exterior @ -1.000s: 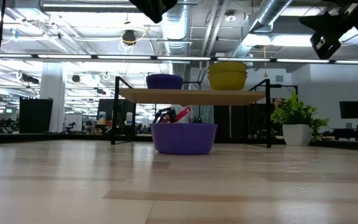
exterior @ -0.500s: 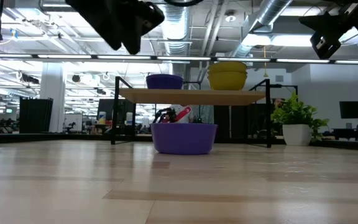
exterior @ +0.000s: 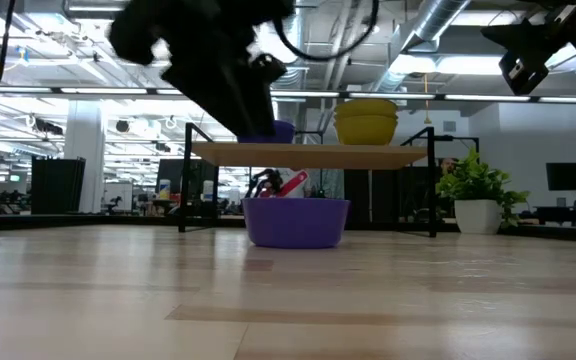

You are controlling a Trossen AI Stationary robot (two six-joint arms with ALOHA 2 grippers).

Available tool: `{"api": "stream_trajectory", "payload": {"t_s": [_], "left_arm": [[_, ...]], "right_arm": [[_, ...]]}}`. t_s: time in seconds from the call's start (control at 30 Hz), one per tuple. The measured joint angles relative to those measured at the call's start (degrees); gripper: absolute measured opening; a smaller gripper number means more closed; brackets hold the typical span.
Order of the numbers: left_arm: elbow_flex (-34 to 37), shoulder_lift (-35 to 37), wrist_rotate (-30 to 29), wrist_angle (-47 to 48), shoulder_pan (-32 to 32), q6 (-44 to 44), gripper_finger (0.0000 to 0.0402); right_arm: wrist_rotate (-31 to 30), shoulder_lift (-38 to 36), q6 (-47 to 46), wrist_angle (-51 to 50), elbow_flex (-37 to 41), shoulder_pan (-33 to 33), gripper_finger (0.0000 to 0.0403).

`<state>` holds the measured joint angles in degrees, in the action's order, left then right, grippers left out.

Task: Pick & Place Mini bowls
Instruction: Stack the blue bowl on top of the stacked blue bowl on the shelf

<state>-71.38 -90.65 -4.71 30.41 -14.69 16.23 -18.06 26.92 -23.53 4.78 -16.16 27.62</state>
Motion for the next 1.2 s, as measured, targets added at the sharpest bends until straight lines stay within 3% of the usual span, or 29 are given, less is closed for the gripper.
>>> {"api": "stream_trajectory", "payload": {"t_s": [0.33, 0.73, 1.2], "left_arm": [[0.31, -4.97, 4.38, -1.38, 3.07, 1.33, 0.0218], [0.31, -8.2, 4.6, -2.06, 4.61, 1.44, 0.0217], [3.09, -8.5, 4.5, -5.74, 5.48, 1.33, 0.0165]], "right_arm": [[-0.02, 0.0, 0.0, -0.02, 0.0, 0.0, 0.0176], [-0.01, -0.01, 0.0, -0.04, 0.0, 0.0, 0.0176], [-0.02, -0.01, 0.0, -0.04, 0.0, 0.02, 0.0177]]}}
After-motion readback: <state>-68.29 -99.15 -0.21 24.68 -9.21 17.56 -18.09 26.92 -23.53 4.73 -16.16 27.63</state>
